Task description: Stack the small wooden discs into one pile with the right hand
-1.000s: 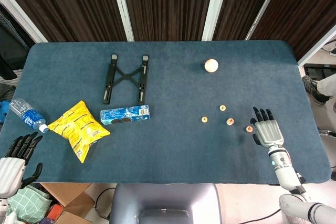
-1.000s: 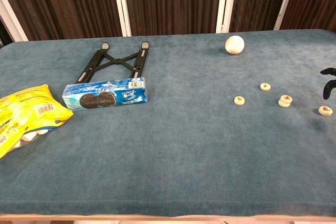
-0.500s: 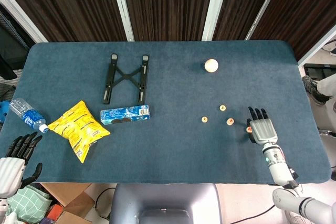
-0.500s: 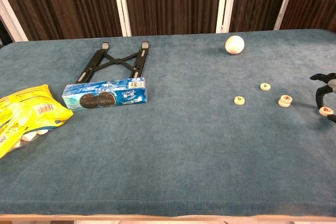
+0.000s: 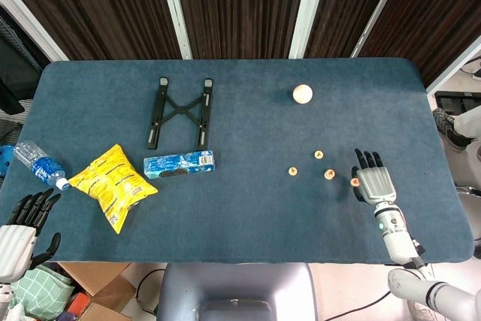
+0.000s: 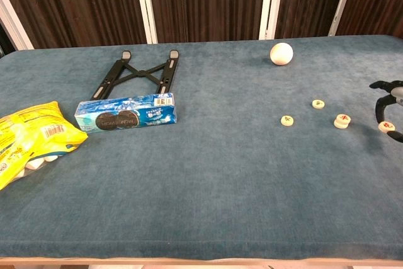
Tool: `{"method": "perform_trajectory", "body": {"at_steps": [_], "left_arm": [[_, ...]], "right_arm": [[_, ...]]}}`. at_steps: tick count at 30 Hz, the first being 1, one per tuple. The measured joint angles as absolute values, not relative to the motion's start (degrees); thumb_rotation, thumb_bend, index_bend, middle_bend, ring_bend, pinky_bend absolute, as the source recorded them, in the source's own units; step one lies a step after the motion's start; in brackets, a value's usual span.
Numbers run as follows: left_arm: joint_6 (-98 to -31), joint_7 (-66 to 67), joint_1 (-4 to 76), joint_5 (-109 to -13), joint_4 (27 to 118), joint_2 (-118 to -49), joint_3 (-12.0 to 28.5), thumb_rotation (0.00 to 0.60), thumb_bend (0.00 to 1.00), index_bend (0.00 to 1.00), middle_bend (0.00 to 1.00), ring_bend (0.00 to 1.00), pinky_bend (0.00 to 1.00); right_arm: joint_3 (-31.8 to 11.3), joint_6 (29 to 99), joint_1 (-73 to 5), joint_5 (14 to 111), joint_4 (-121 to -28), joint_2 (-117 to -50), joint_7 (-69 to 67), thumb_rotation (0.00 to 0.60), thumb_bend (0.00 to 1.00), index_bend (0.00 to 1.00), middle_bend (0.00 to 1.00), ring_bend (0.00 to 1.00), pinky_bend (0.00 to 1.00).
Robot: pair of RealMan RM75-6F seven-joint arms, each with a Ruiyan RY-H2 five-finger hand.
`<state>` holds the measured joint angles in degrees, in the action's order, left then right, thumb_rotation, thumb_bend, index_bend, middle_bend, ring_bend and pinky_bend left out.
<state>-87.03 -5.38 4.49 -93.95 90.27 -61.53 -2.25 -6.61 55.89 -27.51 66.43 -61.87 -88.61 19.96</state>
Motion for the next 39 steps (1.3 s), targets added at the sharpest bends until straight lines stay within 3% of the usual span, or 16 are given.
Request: {"method": "perform_trajectory", "body": {"at_steps": [15,39], "left_arm": [[-86.8,-4.8,4.5,-93.6,90.3,-61.6,-2.2,0.600,0.49,0.00,0.00,0.00,0.07],[-86.9,-5.1,4.5,-93.8,90.3,-61.5,-2.3,0.600,0.49,0.00,0.00,0.00,0.07]], "right_arm": [[-11.6,54.1,-33.1,59.5,-69.9,-88.9,28.9,0.600,0.52,0.63,0.05,0.00,0.00],[-9.6,54.1,-34.4,56.3,-69.6,-89.4,31.4,0.600,0.52,0.60,0.05,0.00,0.00]]}}
